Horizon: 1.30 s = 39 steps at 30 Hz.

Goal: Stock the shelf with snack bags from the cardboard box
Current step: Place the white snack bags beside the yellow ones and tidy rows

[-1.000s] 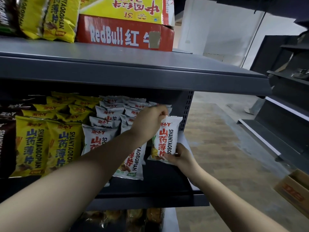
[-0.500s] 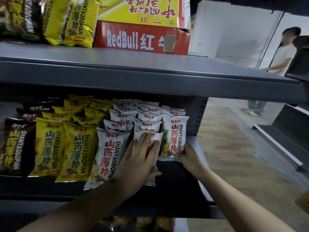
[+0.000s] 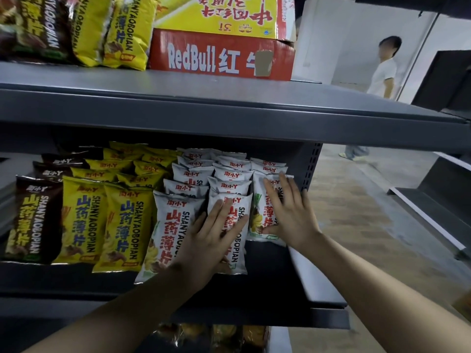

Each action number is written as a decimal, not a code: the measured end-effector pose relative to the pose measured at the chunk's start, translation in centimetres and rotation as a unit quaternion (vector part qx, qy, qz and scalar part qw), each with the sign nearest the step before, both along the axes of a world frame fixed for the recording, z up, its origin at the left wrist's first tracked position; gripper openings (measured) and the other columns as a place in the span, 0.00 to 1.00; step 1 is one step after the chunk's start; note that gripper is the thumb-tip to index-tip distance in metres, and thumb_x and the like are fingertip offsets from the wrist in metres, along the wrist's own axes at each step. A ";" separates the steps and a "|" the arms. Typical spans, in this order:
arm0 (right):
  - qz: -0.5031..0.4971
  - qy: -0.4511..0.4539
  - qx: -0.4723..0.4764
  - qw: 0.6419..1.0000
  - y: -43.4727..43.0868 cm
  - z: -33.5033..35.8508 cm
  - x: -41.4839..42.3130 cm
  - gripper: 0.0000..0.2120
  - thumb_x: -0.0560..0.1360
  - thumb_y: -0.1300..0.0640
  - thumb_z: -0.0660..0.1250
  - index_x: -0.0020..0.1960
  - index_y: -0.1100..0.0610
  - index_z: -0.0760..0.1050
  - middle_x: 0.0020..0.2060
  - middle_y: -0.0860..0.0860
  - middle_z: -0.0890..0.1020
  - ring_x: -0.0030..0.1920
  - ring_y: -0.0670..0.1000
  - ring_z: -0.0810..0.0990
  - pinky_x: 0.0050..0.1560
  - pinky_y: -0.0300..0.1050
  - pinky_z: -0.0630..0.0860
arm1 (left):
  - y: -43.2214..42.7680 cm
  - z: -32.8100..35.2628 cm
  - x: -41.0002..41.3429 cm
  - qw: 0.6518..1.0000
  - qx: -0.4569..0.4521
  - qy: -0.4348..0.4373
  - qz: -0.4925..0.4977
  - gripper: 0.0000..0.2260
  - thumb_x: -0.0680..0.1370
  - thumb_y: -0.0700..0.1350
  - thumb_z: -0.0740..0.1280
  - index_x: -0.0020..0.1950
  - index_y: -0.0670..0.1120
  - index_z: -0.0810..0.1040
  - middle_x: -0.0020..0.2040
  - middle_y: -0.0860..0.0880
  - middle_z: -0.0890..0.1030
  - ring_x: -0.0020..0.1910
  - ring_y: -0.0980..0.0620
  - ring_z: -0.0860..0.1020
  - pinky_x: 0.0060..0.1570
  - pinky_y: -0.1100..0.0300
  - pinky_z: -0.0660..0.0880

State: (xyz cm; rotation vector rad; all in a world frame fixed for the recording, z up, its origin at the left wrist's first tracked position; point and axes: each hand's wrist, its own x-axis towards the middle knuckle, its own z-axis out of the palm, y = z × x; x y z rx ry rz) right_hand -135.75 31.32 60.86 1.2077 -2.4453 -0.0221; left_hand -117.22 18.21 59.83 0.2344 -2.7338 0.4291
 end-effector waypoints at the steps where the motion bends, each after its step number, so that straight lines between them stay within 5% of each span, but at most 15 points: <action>1: 0.002 -0.003 0.009 1.000 -0.3 0.0 -0.5 0.65 0.47 0.33 0.79 0.76 0.53 0.54 0.72 0.63 0.65 0.69 0.66 0.68 0.59 0.68 0.72 | 0.0 -0.1 -0.1 1.000 -0.006 0.020 0.000 0.47 0.53 0.51 0.81 0.71 0.50 0.70 0.66 0.38 0.75 0.63 0.40 0.75 0.53 0.45 0.77; 7: 0.010 -0.006 0.031 0.999 -0.8 -0.3 -1.8 0.64 0.48 0.30 0.77 0.75 0.54 0.55 0.70 0.63 0.68 0.68 0.67 0.69 0.58 0.66 0.74 | -0.3 -0.9 -0.9 0.999 -0.004 0.046 0.016 0.50 0.51 0.54 0.82 0.70 0.50 0.65 0.65 0.40 0.76 0.64 0.41 0.76 0.56 0.45 0.75; 11: 0.003 -0.024 0.059 0.998 -1.0 0.2 -1.2 0.59 0.63 0.30 0.70 0.78 0.50 0.37 0.78 0.57 0.44 0.77 0.62 0.45 0.71 0.68 0.54 | -0.3 -1.1 -1.4 0.999 -0.005 0.022 0.035 0.51 0.53 0.59 0.81 0.72 0.50 0.64 0.67 0.39 0.74 0.65 0.40 0.74 0.60 0.44 0.73; 13: -0.002 -0.019 0.053 0.998 -0.9 0.2 -0.4 0.57 0.65 0.31 0.69 0.78 0.49 0.36 0.77 0.55 0.41 0.77 0.61 0.41 0.71 0.69 0.50 | 0.2 -1.0 -1.1 0.999 -0.005 0.009 0.046 0.54 0.51 0.62 0.80 0.73 0.49 0.63 0.69 0.38 0.72 0.67 0.39 0.72 0.62 0.41 0.71; 19: 0.061 -0.014 -0.035 0.997 0.1 -0.3 2.1 0.45 0.66 0.36 0.70 0.76 0.55 0.57 0.75 0.57 0.62 0.74 0.59 0.62 0.64 0.67 0.68 | -0.5 -0.9 2.4 0.997 -0.050 0.053 -0.020 0.44 0.66 0.64 0.70 0.75 0.47 0.60 0.74 0.36 0.63 0.73 0.38 0.62 0.68 0.37 0.61; 22: 0.171 -0.007 -0.118 0.978 0.9 -0.5 4.1 0.35 0.75 0.38 0.58 0.76 0.57 0.58 0.75 0.58 0.60 0.74 0.57 0.59 0.71 0.58 0.62 | -2.8 -1.1 5.2 0.995 -0.064 0.073 -0.021 0.32 0.77 0.63 0.55 0.76 0.46 0.59 0.74 0.36 0.62 0.73 0.38 0.61 0.67 0.38 0.61; 28: 0.233 0.051 0.009 0.971 -0.1 -1.1 7.2 0.50 0.66 0.27 0.60 0.78 0.54 0.51 0.77 0.59 0.53 0.76 0.61 0.53 0.72 0.65 0.53 | -7.4 -2.3 8.9 0.996 -0.070 0.047 0.000 0.34 0.77 0.68 0.51 0.76 0.49 0.58 0.75 0.36 0.59 0.73 0.37 0.61 0.67 0.38 0.62; 33: 0.200 0.065 0.010 0.978 -1.9 -1.3 7.3 0.56 0.59 0.27 0.70 0.77 0.56 0.57 0.75 0.61 0.58 0.75 0.62 0.59 0.66 0.68 0.65 | -7.3 -2.7 7.5 0.997 -0.040 0.058 0.039 0.39 0.74 0.72 0.48 0.77 0.49 0.56 0.74 0.33 0.57 0.73 0.34 0.60 0.71 0.41 0.55; 39: 0.197 0.066 0.019 0.978 -2.7 -1.8 6.5 0.56 0.60 0.27 0.68 0.77 0.55 0.56 0.75 0.59 0.60 0.75 0.61 0.58 0.67 0.68 0.65 | -6.8 -3.2 5.9 0.996 -0.015 0.072 0.056 0.38 0.75 0.71 0.44 0.76 0.47 0.56 0.74 0.32 0.57 0.73 0.35 0.58 0.72 0.46 0.50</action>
